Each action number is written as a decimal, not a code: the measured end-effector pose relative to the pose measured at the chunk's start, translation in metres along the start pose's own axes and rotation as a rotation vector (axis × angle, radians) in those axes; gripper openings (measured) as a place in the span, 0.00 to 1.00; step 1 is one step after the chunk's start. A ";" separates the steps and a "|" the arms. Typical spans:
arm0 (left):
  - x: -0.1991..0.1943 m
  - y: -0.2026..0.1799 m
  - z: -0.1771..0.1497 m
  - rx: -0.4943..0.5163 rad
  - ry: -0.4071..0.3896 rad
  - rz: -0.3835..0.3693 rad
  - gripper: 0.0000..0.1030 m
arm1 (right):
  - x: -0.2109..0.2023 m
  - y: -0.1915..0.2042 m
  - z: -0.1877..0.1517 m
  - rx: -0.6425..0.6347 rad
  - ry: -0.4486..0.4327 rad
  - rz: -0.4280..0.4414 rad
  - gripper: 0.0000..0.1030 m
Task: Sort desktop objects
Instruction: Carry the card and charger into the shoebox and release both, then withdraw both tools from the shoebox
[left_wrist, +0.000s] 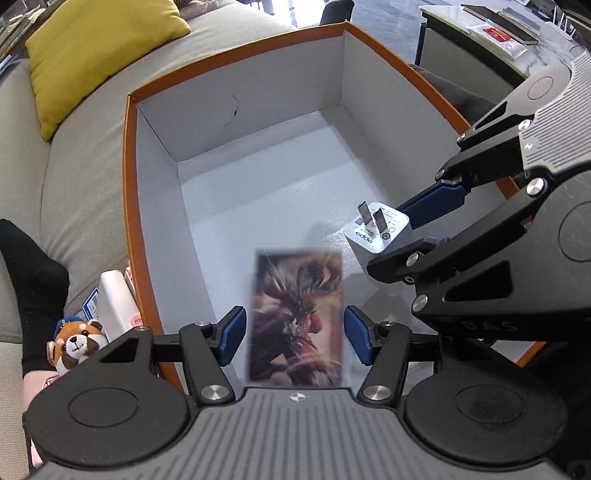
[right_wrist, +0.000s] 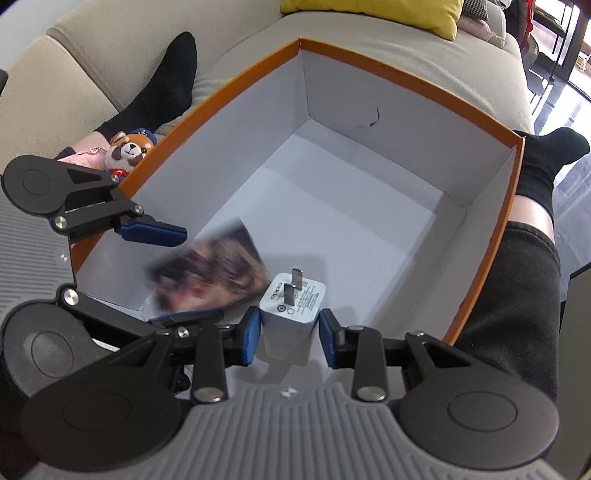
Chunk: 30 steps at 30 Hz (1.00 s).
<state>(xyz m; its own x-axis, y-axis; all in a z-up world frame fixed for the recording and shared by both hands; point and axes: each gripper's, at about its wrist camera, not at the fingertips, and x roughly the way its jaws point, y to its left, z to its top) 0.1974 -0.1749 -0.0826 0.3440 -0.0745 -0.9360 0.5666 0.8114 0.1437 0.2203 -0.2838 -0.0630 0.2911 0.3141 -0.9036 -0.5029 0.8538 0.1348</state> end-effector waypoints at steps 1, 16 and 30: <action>0.000 0.001 0.000 -0.005 0.002 -0.005 0.67 | 0.001 0.000 0.000 0.002 0.002 0.000 0.35; -0.060 0.036 -0.040 -0.143 -0.294 -0.041 0.68 | 0.008 0.002 0.007 0.013 0.080 0.006 0.35; -0.088 0.106 -0.093 -0.427 -0.398 -0.049 0.54 | 0.039 0.001 0.025 0.084 0.191 -0.006 0.35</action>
<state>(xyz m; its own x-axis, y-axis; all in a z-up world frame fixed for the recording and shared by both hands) 0.1579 -0.0285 -0.0148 0.6267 -0.2630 -0.7335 0.2657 0.9570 -0.1162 0.2515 -0.2606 -0.0885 0.1306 0.2312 -0.9641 -0.4293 0.8897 0.1552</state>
